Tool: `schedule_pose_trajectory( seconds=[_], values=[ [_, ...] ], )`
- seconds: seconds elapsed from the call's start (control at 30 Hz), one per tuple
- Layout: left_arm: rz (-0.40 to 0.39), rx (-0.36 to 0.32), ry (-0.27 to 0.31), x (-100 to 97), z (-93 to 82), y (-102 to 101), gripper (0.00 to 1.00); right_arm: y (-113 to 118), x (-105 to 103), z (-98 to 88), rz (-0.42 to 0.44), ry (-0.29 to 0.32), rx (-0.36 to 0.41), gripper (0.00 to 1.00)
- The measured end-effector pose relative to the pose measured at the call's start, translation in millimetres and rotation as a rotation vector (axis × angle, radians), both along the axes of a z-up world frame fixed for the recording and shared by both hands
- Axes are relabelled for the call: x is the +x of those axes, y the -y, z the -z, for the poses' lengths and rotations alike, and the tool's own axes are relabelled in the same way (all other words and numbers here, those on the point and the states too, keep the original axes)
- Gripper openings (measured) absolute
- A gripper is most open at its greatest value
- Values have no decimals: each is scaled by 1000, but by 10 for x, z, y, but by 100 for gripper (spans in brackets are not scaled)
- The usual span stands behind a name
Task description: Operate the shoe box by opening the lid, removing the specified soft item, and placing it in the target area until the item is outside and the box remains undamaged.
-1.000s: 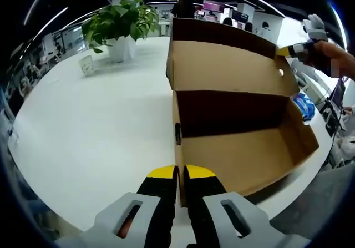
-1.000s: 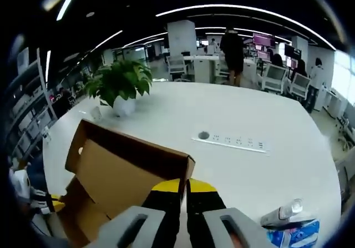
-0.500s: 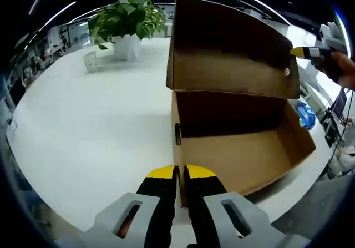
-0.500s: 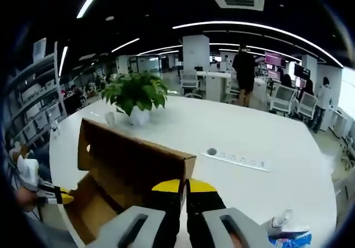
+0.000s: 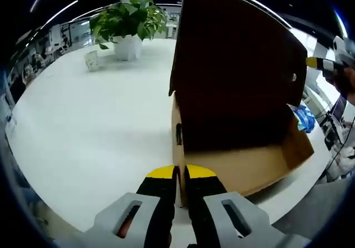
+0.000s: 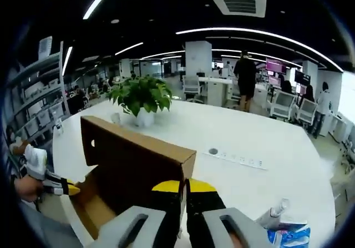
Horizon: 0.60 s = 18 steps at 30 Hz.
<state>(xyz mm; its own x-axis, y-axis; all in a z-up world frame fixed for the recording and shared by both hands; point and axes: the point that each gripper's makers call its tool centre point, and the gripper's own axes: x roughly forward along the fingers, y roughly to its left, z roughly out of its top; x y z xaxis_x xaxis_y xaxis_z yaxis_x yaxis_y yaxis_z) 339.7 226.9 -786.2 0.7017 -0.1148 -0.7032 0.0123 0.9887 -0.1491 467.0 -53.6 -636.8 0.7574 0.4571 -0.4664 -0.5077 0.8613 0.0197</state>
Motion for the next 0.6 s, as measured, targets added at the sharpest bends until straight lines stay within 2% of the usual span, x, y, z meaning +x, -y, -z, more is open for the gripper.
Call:
schedule_pose_trajectory(
  seconds=[0.2,0.6],
  values=[
    [0,-24,13,14,-8,19,4,-7,-180,3,-17,17,-18,0],
    [2,-61,32,26,-23,33,6,53,-475,123,-5,31,3,0]
  ],
)
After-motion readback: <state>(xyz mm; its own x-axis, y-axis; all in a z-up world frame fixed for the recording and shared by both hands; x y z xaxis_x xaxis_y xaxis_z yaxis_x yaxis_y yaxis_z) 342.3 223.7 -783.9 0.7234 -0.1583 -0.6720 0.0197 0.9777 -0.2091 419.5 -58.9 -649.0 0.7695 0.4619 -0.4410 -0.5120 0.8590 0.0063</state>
